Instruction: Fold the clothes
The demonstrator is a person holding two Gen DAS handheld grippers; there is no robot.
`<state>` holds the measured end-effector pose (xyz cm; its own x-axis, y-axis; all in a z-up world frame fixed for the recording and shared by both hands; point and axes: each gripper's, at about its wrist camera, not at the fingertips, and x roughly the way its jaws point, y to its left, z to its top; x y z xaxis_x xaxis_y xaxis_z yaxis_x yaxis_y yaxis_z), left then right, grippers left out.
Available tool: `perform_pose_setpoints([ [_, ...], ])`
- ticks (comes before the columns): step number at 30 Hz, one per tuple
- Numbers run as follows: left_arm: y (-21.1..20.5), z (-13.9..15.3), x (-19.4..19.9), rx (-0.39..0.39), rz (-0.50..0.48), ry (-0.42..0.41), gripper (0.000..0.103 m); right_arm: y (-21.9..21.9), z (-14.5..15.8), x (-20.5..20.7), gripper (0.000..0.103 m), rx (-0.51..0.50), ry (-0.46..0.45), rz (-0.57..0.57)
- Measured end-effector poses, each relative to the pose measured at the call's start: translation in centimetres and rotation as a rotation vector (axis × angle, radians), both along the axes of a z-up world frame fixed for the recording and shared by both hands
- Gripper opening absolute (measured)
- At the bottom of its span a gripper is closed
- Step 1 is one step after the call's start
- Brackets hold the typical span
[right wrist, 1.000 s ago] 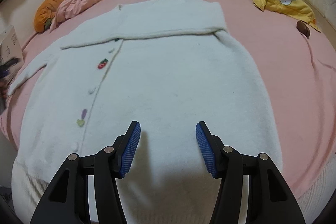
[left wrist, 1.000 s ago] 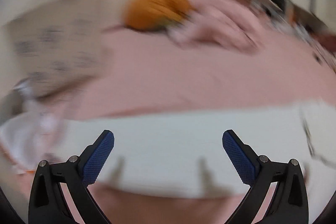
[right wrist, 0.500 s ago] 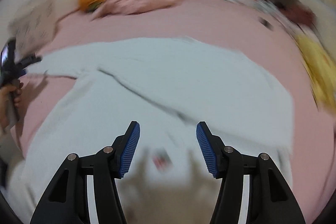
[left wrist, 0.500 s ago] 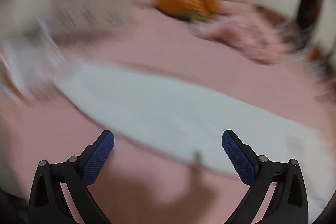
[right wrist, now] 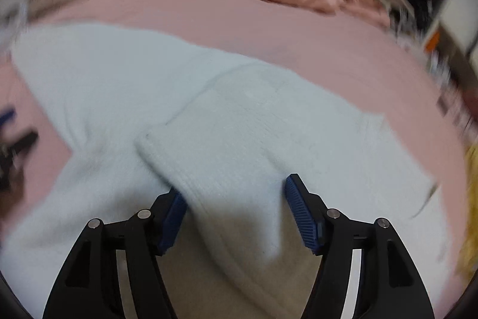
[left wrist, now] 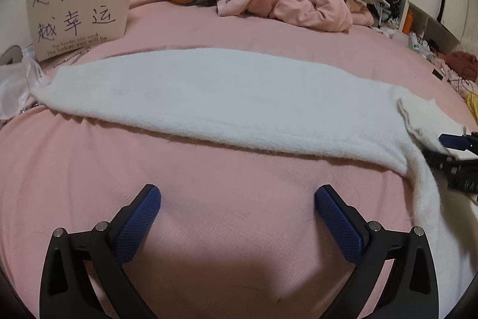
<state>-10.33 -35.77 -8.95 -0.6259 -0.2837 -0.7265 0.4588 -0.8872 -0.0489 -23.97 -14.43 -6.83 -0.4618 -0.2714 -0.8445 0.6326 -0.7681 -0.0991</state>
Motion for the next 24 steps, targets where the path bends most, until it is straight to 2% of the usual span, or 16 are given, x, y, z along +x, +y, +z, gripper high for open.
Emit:
perform_pose_setpoints([
  [1,0.0,0.0,0.0,-0.001,0.000,0.001,0.103,0.5,0.2,-0.3,0.037,-0.028,-0.018,-0.015],
  [2,0.0,0.0,0.0,-0.001,0.000,0.002,0.103,1.0,0.5,-0.7,0.021,-0.054,-0.034,-0.036],
  [3,0.2,0.1,0.2,0.000,0.000,0.004,0.103,1.8,1.1,-1.1,0.013,-0.091,-0.051,-0.061],
  [6,0.5,0.2,0.3,0.002,0.000,0.004,0.103,5.5,3.8,-1.9,0.012,-0.273,-0.109,-0.128],
  [10,0.9,0.2,0.3,-0.011,0.001,-0.012,0.103,13.6,8.5,-2.3,0.012,-0.422,-0.070,-0.262],
  [12,0.9,0.2,0.1,-0.022,0.002,-0.027,0.103,19.9,10.9,-2.0,0.012,-0.467,-0.017,-0.361],
  [16,1.3,0.7,-0.5,-0.056,0.006,-0.088,0.103,33.5,15.0,0.0,0.012,-0.435,0.132,-0.555],
  [18,2.2,2.2,-0.1,-0.146,0.020,-0.105,0.103,40.4,16.5,1.6,0.012,-0.390,0.201,-0.652],
  [21,5.0,5.7,1.7,-0.294,-0.031,-0.069,0.103,50.0,17.4,5.2,0.012,-0.335,0.269,-0.807],
  [24,8.0,9.2,4.1,-0.340,-0.087,-0.034,0.103,58.7,16.2,8.7,0.012,-0.304,0.290,-0.962],
])
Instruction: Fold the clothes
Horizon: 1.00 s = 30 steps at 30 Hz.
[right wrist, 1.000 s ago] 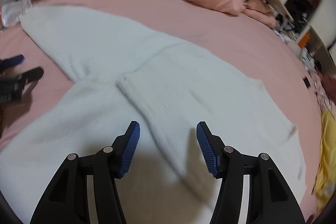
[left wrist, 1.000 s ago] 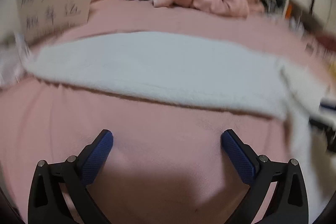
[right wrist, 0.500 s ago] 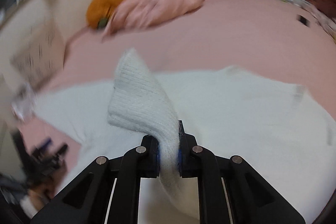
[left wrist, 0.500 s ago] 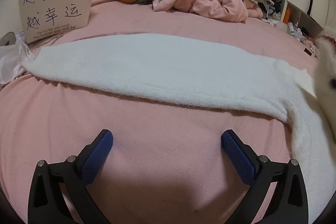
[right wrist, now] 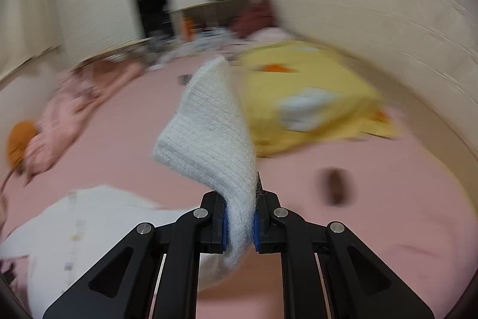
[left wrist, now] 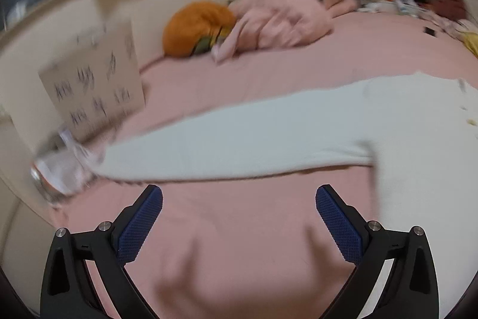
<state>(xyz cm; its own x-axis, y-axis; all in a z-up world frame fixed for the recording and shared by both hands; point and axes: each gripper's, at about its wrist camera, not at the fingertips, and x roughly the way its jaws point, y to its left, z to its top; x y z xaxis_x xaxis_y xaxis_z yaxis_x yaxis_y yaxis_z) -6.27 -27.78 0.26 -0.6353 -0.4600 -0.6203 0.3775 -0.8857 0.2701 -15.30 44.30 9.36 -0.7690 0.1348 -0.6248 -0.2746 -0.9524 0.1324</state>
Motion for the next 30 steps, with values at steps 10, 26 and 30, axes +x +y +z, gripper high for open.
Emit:
perform_pose_setpoints([
  [10,8.8,6.9,7.6,0.052,-0.041,0.071,0.103,17.1,-13.1,8.2,0.014,-0.182,-0.153,-0.304],
  [26,20.6,4.9,5.4,0.108,-0.294,-0.102,0.103,19.4,-7.7,13.6,0.023,-0.214,0.024,-0.330],
  [30,24.3,2.0,4.4,0.176,-0.377,-0.224,0.103,12.8,-11.0,9.2,0.023,-0.173,-0.186,-0.073],
])
